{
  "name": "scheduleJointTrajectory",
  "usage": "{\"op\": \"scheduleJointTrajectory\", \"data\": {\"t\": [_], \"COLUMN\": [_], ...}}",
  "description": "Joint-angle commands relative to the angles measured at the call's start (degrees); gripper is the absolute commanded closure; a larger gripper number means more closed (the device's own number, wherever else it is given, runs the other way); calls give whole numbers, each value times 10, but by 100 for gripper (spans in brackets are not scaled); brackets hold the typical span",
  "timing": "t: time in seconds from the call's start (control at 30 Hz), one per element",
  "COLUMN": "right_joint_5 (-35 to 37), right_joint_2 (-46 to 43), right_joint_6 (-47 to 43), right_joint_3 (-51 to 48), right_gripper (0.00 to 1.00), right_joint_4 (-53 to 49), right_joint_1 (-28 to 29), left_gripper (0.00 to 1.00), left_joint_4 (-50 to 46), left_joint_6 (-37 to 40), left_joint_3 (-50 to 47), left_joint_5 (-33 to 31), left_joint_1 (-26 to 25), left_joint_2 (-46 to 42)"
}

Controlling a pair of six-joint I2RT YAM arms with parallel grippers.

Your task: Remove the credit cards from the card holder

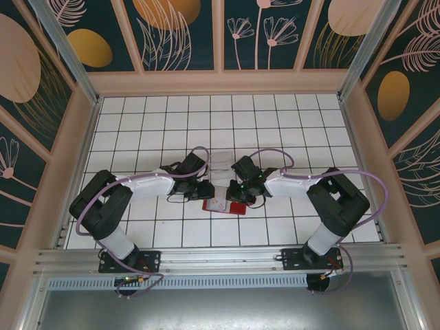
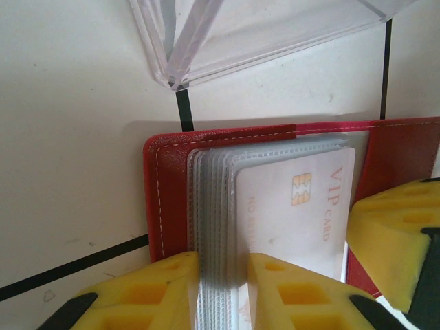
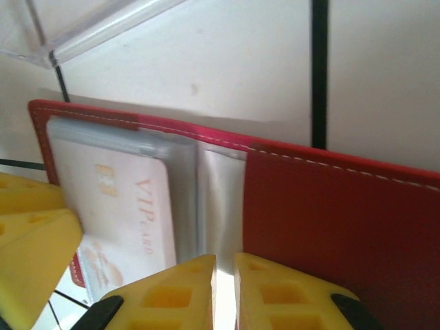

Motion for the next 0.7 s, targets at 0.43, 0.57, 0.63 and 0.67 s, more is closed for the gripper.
{"op": "scheduleJointTrajectory", "data": {"t": [0.43, 0.57, 0.63, 0.67], "right_joint_5": [0, 3, 4, 4], "right_joint_2": [-30, -14, -6, -3], "right_joint_6": [10, 10, 9, 9], "right_joint_3": [15, 18, 19, 19], "right_gripper": [72, 68, 66, 66], "right_joint_4": [-16, -21, -23, -22], "right_joint_1": [1, 2, 2, 3], "left_gripper": [71, 71, 71, 70], "left_joint_4": [-29, -27, -26, -26], "left_joint_6": [-1, -1, -1, -1], "left_joint_3": [2, 2, 1, -1], "left_joint_5": [0, 2, 2, 2], "left_joint_1": [-5, -5, -4, -5], "left_joint_2": [-15, -17, -17, -17]}}
